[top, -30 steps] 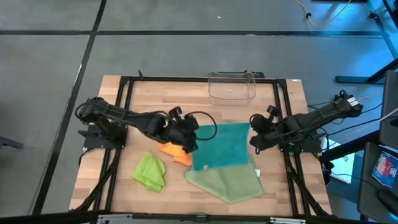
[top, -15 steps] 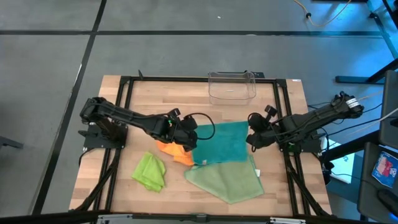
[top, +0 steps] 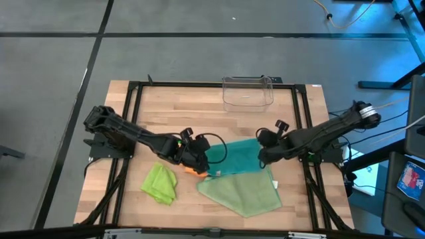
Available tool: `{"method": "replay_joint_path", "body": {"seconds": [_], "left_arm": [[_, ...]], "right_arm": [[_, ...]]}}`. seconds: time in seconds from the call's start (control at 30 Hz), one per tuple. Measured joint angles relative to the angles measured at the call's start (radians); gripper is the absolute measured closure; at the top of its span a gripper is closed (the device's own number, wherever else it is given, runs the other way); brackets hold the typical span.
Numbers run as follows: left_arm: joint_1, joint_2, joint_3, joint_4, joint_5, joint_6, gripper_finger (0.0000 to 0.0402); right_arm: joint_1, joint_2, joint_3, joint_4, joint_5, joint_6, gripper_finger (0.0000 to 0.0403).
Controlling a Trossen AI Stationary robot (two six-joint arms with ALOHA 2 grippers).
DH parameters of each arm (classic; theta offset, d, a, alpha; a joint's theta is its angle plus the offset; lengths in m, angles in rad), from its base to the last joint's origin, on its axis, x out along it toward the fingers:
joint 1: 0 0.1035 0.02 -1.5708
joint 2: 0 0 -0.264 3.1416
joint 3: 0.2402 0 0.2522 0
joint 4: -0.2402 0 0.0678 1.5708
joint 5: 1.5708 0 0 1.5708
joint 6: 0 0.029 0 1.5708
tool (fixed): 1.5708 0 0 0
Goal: Fold microfiber towels
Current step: Fold the blue microfiber cloth
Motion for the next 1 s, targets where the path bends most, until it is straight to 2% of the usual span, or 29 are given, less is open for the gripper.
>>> {"method": "replay_joint_path", "body": {"seconds": [0.33,0.6,1.0], "left_arm": [[-0.043,0.0,-0.107,0.182,0.042,-0.065,0.0401],[-0.075,0.006,-0.109,0.233,0.042,-0.084,0.0401],[-0.079,0.139,-0.109,0.315,0.113,-0.109,0.0401]], "right_arm": [[0.062,0.147,0.0,0.036,-0.182,0.032,0.0402],[0.123,0.164,0.0,0.042,-0.214,0.077,0.0402],[0.161,0.164,0.0,0.116,-0.295,0.074,0.0402]]}}
